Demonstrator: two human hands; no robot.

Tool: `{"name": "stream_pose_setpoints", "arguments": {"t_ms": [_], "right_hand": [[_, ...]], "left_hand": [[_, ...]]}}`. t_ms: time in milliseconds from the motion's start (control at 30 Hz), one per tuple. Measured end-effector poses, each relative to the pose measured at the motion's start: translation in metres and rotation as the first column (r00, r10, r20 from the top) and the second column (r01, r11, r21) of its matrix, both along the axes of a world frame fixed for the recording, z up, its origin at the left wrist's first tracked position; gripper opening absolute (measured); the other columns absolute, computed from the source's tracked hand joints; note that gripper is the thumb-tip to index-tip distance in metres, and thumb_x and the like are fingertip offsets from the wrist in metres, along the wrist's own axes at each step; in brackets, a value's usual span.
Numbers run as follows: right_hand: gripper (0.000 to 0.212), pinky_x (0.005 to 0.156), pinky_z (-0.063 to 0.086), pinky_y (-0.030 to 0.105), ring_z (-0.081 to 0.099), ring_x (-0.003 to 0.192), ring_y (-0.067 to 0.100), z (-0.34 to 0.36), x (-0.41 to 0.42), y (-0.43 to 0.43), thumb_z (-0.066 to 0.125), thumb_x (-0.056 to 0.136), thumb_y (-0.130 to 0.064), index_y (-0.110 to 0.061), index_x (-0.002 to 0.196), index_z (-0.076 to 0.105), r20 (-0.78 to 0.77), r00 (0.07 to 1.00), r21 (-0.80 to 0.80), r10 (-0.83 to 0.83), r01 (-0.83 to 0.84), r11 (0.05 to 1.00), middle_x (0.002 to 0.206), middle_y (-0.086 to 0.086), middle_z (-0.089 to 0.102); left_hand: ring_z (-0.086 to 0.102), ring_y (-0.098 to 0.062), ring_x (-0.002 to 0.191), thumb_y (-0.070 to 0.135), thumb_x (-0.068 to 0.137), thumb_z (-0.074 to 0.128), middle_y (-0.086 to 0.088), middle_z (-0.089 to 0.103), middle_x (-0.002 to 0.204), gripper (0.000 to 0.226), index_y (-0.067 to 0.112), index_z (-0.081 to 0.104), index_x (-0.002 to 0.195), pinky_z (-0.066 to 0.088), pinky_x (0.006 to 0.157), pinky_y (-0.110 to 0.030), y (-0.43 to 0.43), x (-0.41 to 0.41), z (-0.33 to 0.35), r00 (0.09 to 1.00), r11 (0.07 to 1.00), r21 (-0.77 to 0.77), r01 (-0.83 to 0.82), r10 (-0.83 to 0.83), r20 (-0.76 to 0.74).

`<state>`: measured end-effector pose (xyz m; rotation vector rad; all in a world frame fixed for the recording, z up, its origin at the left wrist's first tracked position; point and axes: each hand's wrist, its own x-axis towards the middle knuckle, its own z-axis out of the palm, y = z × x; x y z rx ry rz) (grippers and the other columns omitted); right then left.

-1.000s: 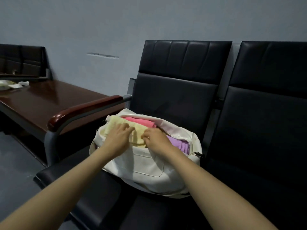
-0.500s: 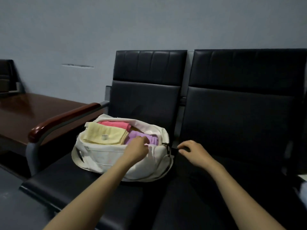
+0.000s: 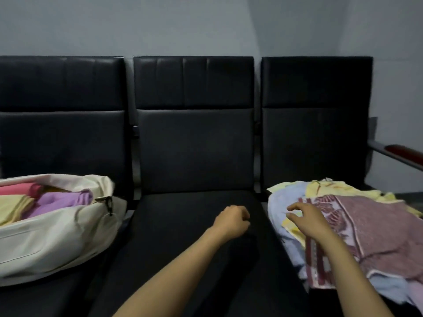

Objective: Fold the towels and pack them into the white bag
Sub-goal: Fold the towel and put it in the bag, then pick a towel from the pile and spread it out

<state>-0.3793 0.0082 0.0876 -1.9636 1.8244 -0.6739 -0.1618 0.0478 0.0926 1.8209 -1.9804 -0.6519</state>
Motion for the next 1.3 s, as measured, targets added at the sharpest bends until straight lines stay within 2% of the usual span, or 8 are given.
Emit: {"name": "stream_pose_setpoints", "arguments": {"t_ms": [400,633,733,867,967,1033,1167,1300], "right_hand": [[0.064,0.106,0.032,0.047,0.029,0.131,0.039,-0.042,-0.112,-0.002,0.063,0.09,-0.032,-0.008,0.14,0.032,-0.023,0.837,0.039,-0.547,0.548,0.836,0.142,0.022,0.031],[0.033,0.102,0.034,0.045,0.033,0.126,0.035,-0.051,-0.122,-0.008,0.042,0.1,-0.022,-0.004,0.126,0.049,-0.101,0.752,-0.006,-0.651,0.654,0.756,0.137,0.019,0.042],[0.024,0.097,0.038,0.042,0.04,0.119,0.028,-0.04,-0.118,-0.005,0.042,0.1,-0.024,-0.008,0.115,0.053,0.048,0.798,-0.095,-0.6,0.602,0.793,0.128,0.014,0.048],[0.009,0.069,0.042,0.015,0.056,0.085,0.008,-0.005,-0.1,0.006,0.051,0.099,-0.023,-0.015,0.096,0.055,0.488,0.86,-0.135,-0.146,0.239,0.962,0.097,-0.001,0.06],[0.009,0.073,0.043,0.017,0.058,0.087,0.006,0.003,-0.096,0.008,0.051,0.098,-0.018,-0.018,0.094,0.059,0.603,0.797,-0.174,-0.049,0.191,0.966,0.093,-0.005,0.062],[0.022,0.09,0.044,0.027,0.054,0.113,0.018,-0.007,-0.101,0.006,0.049,0.096,-0.007,-0.02,0.113,0.056,0.499,0.851,-0.142,-0.164,0.267,0.953,0.117,0.002,0.058],[0.064,0.112,0.024,0.047,0.015,0.141,0.031,-0.031,-0.104,0.005,0.049,0.093,-0.008,-0.027,0.15,0.026,-0.101,0.944,0.13,-0.315,0.327,0.936,0.152,0.01,0.022],[0.038,0.098,0.038,0.042,0.043,0.117,0.035,-0.027,-0.076,0.004,0.043,0.093,-0.001,-0.009,0.128,0.056,0.026,0.941,-0.163,-0.337,0.336,0.927,0.126,0.019,0.051]], "left_hand": [[0.055,-0.029,0.11,0.023,0.091,0.06,-0.011,0.059,0.122,0.037,0.008,0.054,0.125,0.044,0.083,-0.032,-0.053,-0.171,-0.046,0.951,0.967,0.007,0.256,-0.25,-0.183],[0.053,-0.024,0.088,0.026,0.089,0.066,-0.007,0.056,0.099,0.032,0.005,0.057,0.111,0.044,0.078,-0.034,-0.06,-0.213,-0.077,0.947,0.97,-0.052,0.236,-0.241,-0.211],[0.051,-0.023,0.109,0.031,0.082,0.071,-0.008,0.051,0.125,0.059,0.013,0.044,0.13,0.044,0.092,-0.033,-0.065,-0.208,-0.079,0.917,0.966,-0.074,0.249,-0.259,-0.303],[0.038,-0.008,0.129,0.025,0.083,0.071,0.003,0.04,0.141,0.074,0.021,0.033,0.145,0.033,0.109,-0.027,-0.063,-0.199,-0.063,0.842,0.944,-0.203,0.26,-0.324,-0.431],[0.057,-0.003,0.091,0.013,0.095,0.052,0.006,0.061,0.099,0.012,0.015,0.056,0.106,0.046,0.086,-0.025,-0.058,-0.185,-0.041,0.734,0.966,-0.213,0.148,-0.251,-0.631],[0.061,-0.01,0.088,0.013,0.098,0.046,0.002,0.064,0.096,0.011,0.016,0.057,0.101,0.051,0.081,-0.03,-0.058,-0.169,-0.03,0.578,0.996,-0.085,0.022,-0.082,-0.812],[0.063,-0.018,0.076,0.004,0.095,0.047,-0.007,0.066,0.084,0.014,0.01,0.059,0.097,0.052,0.068,-0.03,-0.049,-0.127,-0.01,0.19,0.987,0.137,-0.081,0.15,-0.97],[0.062,-0.022,0.075,0.006,0.096,0.046,-0.009,0.064,0.085,0.013,0.01,0.057,0.101,0.052,0.067,-0.033,-0.038,-0.082,-0.005,0.146,0.945,0.215,-0.246,0.256,-0.956]]}}
